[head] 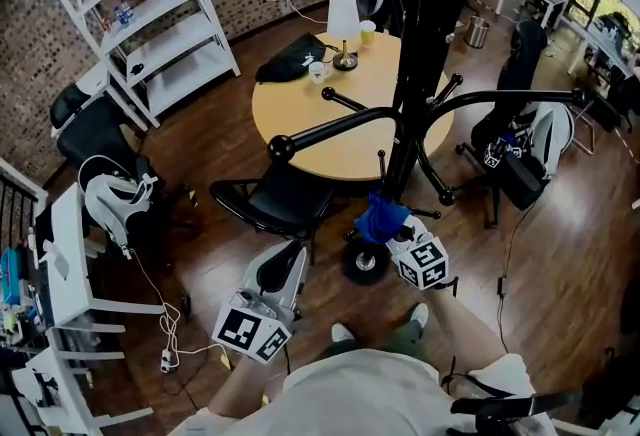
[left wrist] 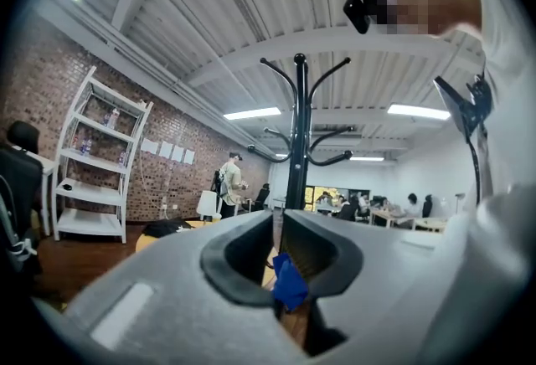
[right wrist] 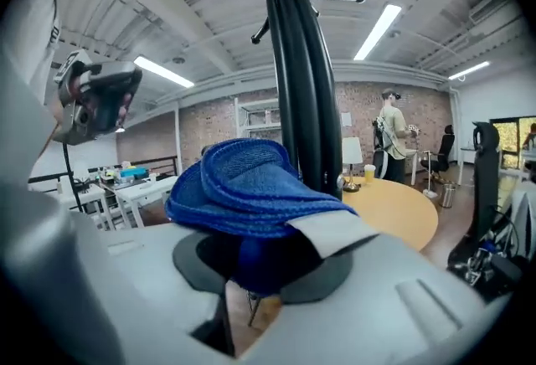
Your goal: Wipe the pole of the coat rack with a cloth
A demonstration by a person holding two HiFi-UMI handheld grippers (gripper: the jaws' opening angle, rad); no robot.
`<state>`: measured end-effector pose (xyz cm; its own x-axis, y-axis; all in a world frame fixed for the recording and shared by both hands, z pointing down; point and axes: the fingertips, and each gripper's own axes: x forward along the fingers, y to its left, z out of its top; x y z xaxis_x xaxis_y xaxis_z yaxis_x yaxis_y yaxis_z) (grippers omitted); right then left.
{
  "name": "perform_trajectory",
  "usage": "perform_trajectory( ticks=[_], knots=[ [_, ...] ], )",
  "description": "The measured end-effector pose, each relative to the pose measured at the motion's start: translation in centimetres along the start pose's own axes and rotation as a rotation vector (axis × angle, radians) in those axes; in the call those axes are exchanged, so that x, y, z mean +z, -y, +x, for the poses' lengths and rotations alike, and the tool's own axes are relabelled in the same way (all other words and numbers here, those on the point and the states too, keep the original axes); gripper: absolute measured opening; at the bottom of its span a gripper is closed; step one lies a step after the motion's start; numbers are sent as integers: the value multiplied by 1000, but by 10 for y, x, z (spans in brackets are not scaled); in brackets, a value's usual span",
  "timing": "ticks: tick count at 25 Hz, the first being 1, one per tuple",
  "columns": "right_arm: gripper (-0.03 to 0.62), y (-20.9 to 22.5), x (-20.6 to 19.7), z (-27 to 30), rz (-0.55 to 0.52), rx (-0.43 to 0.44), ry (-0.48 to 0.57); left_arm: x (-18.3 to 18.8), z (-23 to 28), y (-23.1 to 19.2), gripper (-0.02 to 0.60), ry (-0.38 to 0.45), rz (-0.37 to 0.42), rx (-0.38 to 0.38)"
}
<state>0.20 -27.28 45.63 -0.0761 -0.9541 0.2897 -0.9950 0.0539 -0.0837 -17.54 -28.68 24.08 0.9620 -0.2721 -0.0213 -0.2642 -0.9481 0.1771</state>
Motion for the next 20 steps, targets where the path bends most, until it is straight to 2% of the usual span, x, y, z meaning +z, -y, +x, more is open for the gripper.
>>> perform_trajectory(
  ticks=[4,9,12,14,17,20],
  knots=[
    [103,-7,21,-14,-8,14,40,0,9,6,37,-2,8,10],
    [103,-16,122,-94,-27,68,188,-5,32,33,37,-8,16,-12],
    [103,8,181,-140,-76,61,246,-5,50,53,37,5,28,2],
    [103,34,216,-146,-110,78,272,-4,62,60,37,20,38,50],
    [103,58,258,-129,-155,175,273,4,79,71,37,51,16,137],
    [103,59,262,-108,-213,298,203,10,91,95,37,99,-9,178]
  ],
)
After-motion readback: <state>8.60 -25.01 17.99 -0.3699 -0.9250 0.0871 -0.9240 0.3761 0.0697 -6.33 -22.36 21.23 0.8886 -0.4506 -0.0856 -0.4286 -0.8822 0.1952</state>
